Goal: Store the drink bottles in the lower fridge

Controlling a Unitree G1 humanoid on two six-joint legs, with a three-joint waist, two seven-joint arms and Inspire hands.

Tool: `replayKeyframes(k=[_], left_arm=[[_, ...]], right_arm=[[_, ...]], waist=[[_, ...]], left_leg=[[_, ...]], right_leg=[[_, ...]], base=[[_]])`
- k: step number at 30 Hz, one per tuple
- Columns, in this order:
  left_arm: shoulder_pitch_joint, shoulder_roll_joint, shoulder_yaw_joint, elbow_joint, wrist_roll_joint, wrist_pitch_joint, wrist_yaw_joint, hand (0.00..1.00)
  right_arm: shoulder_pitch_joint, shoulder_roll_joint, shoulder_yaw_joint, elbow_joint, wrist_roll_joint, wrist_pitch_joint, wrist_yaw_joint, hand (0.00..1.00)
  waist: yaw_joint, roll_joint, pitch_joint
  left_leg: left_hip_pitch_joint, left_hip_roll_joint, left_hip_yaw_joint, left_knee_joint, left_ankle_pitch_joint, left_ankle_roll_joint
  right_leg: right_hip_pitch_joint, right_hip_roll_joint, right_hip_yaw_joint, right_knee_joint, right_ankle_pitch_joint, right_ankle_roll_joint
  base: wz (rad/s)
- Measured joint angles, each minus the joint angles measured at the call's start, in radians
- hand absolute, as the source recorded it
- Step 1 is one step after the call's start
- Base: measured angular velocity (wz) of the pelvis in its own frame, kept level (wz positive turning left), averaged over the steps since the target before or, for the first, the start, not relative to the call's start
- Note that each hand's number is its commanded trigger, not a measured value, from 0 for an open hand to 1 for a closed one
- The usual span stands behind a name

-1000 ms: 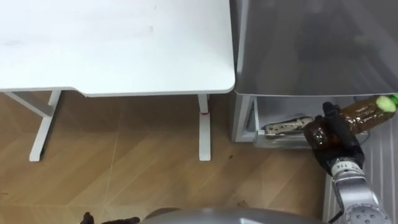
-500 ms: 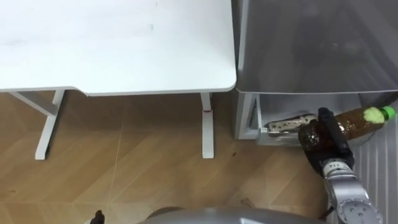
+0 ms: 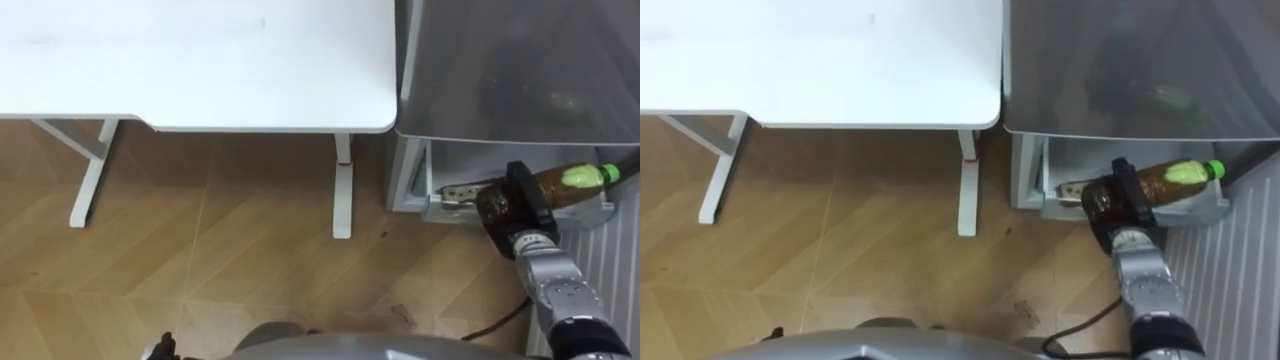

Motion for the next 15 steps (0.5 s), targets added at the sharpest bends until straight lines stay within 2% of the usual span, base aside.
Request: replayKeyframes(k=[2, 3, 8, 13, 15], left_arm=[[-0.013, -0.001, -0.008, 0.0, 0.006, 0.004, -0.009, 0.0], [-0.018, 0.002, -0.008, -0.001, 0.019, 0.004, -0.012, 0.0], [-0.05, 0.028, -0.028, -0.003, 0.028, 0.017, -0.04, 0.0], [-0.069, 0.029, -0.041, -0.003, 0.028, 0.023, -0.055, 0.0], [-0.071, 0.029, -0.044, -0.001, 0.028, 0.025, -0.058, 0.0]], right_arm=[[-0.044, -0.012, -0.007, 0.034, 0.005, 0.006, -0.001, 1.0], [-0.065, -0.016, -0.01, 0.036, 0.01, 0.01, -0.001, 1.0], [-0.136, -0.026, -0.014, 0.057, 0.056, 0.019, 0.001, 1.0], [-0.224, -0.031, -0.063, 0.204, 0.067, 0.034, 0.005, 1.0], [-0.228, -0.031, -0.064, 0.215, 0.086, 0.044, 0.014, 1.0]], waist=[[-0.004, -0.001, 0.0029], [-0.009, 0.001, 0.0015], [-0.014, 0.004, 0.0023], [-0.013, 0.012, 0.0042], [-0.014, 0.012, 0.0043]], left_leg=[[-0.011, -0.003, -0.001, 0.002, 0.003, 0.004], [-0.02, -0.004, -0.001, 0.005, 0.003, 0.005], [-0.056, -0.005, -0.002, 0.011, 0.006, 0.007], [-0.079, -0.006, -0.002, 0.013, 0.011, 0.008], [-0.077, -0.005, -0.002, 0.01, 0.012, 0.008]], right_leg=[[-0.011, -0.004, 0.0, 0.007, 0.0, 0.0], [-0.018, -0.005, 0.002, 0.007, 0.0, 0.0], [-0.056, -0.006, 0.005, 0.017, 0.0, 0.0], [-0.085, -0.009, 0.01, 0.028, 0.0, 0.0], [-0.085, -0.009, 0.01, 0.028, 0.0, 0.0]], base=[[0.02], [0.0], [0.01], [0.0], [0.0]])
